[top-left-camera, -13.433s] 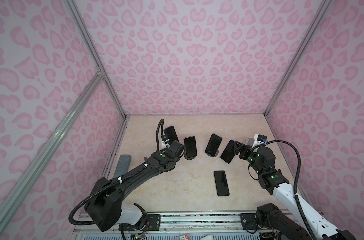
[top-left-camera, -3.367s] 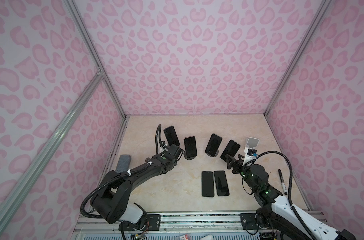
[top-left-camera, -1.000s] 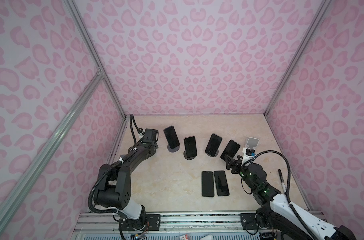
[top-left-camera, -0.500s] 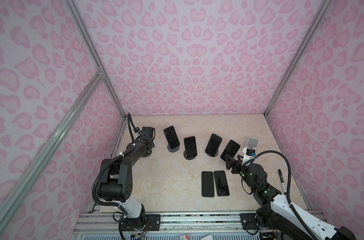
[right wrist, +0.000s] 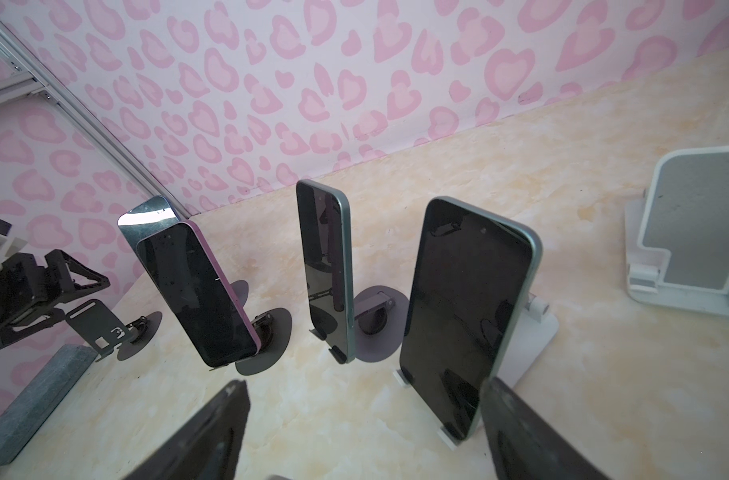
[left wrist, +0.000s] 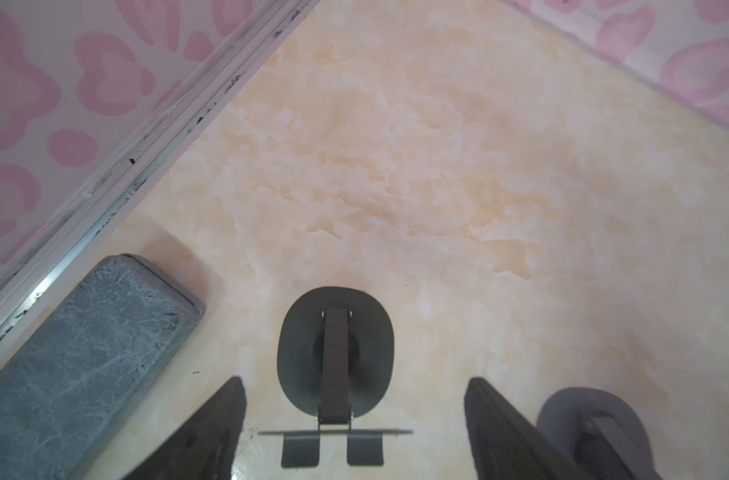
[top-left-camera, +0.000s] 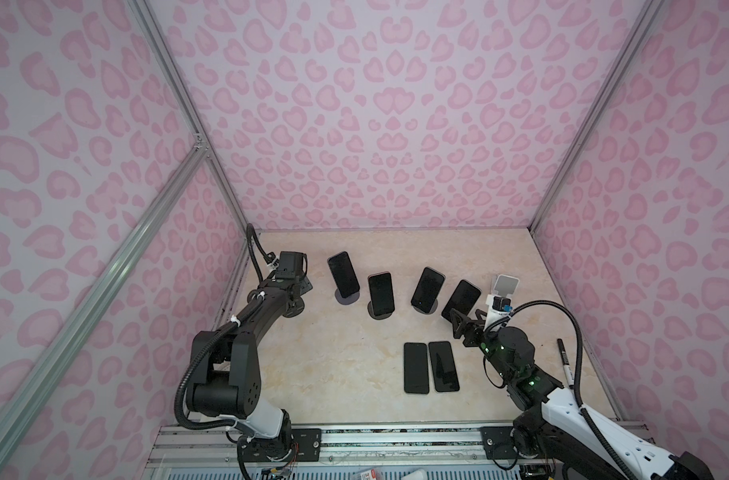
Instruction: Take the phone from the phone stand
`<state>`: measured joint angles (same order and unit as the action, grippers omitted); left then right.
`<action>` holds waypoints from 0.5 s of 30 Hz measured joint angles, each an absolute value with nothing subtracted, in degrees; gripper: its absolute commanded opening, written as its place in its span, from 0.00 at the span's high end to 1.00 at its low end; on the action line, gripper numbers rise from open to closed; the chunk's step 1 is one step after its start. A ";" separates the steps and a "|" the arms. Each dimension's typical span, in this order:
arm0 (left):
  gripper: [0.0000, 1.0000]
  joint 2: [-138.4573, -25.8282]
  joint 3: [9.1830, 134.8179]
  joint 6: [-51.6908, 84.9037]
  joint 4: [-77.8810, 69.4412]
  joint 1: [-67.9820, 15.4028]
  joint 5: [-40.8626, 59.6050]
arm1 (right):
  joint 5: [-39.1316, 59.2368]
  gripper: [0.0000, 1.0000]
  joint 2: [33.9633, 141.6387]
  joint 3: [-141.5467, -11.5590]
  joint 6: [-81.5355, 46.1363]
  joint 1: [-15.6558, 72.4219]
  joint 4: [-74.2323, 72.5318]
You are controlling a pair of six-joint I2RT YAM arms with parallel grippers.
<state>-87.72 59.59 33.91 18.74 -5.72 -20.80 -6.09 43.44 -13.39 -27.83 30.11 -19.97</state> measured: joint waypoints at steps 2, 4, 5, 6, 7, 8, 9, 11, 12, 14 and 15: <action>0.13 -84.34 59.59 33.95 19.57 -6.04 -19.62 | -6.46 0.11 42.96 -13.39 -27.81 30.11 -19.86; 0.13 -80.23 59.61 33.87 20.75 -6.92 -18.31 | -6.96 0.11 42.44 -13.39 -27.81 30.11 -19.86; 0.13 -78.30 59.61 33.82 21.15 -7.46 -17.98 | -7.25 0.11 42.26 -13.39 -27.81 30.11 -19.86; 0.13 -76.14 59.61 33.28 21.41 -8.25 -17.87 | -7.62 0.11 42.11 -13.32 -27.83 30.11 -19.88; 0.12 -73.93 59.61 32.95 21.69 -9.21 -17.91 | -8.01 0.11 42.09 -13.28 -27.83 30.11 -19.86; 0.13 -72.23 59.61 32.95 22.00 -10.04 -17.89 | -8.25 0.11 42.13 -13.21 -27.83 30.11 -19.86; 0.12 -70.13 59.57 32.77 22.61 -11.27 -17.87 | -8.86 0.11 42.15 -13.08 -27.83 30.11 -19.88; 0.12 -66.94 59.11 32.75 23.00 -13.82 -17.98 | -9.63 0.11 42.28 -12.69 -27.86 30.11 -20.05; 0.12 -65.47 58.74 32.77 23.33 -15.53 -18.09 | -10.13 0.11 42.48 -12.47 -27.88 30.11 -20.05; 0.12 -63.33 57.82 32.82 23.99 -19.44 -18.48 | -10.98 0.11 42.63 -12.36 -27.90 30.11 -19.86; 0.12 -62.37 57.23 32.86 24.32 -21.76 -18.65 | -11.29 0.11 42.63 -12.36 -27.90 30.17 -19.90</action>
<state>-62.37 57.23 32.86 24.32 -21.76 -18.65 -11.29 42.63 -12.36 -27.90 30.17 -19.90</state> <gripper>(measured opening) 0.879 0.894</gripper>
